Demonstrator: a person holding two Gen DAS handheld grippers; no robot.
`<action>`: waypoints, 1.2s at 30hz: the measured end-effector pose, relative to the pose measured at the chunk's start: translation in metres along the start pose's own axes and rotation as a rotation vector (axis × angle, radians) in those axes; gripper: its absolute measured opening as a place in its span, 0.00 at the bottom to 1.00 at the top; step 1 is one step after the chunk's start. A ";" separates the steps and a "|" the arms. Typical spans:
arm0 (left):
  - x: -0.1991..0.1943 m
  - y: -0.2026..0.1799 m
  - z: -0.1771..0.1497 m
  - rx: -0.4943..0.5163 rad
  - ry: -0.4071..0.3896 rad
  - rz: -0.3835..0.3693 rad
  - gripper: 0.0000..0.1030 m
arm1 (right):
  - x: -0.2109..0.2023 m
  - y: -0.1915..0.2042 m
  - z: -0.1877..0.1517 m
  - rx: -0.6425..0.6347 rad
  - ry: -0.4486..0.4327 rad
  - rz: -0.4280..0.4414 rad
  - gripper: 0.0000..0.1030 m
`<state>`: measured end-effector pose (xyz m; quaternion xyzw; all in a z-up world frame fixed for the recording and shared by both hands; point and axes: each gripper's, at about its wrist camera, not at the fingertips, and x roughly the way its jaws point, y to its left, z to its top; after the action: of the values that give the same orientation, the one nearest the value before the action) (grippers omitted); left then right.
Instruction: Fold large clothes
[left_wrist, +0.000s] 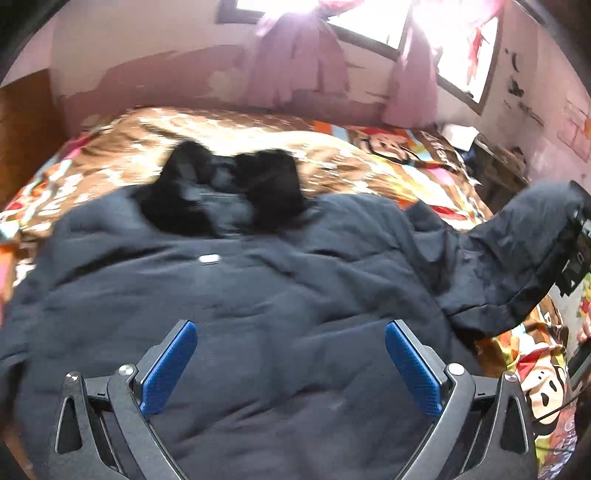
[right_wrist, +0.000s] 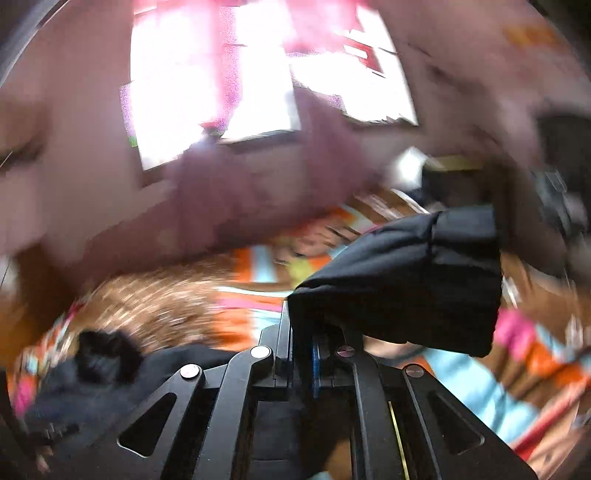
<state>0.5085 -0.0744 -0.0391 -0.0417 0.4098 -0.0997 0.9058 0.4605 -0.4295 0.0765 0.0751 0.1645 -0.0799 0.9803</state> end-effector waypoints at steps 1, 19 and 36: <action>-0.010 0.014 -0.001 -0.012 -0.003 0.007 0.99 | -0.001 0.039 0.005 -0.109 -0.005 0.039 0.07; -0.065 0.187 -0.092 -0.235 0.027 -0.129 0.98 | -0.054 0.342 -0.208 -0.880 0.391 0.455 0.35; 0.008 0.125 -0.089 -0.362 0.169 -0.221 0.11 | -0.099 0.223 -0.177 -0.541 0.432 0.449 0.71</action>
<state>0.4655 0.0469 -0.1234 -0.2397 0.4882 -0.1265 0.8296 0.3539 -0.1678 -0.0288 -0.1363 0.3612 0.1999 0.9006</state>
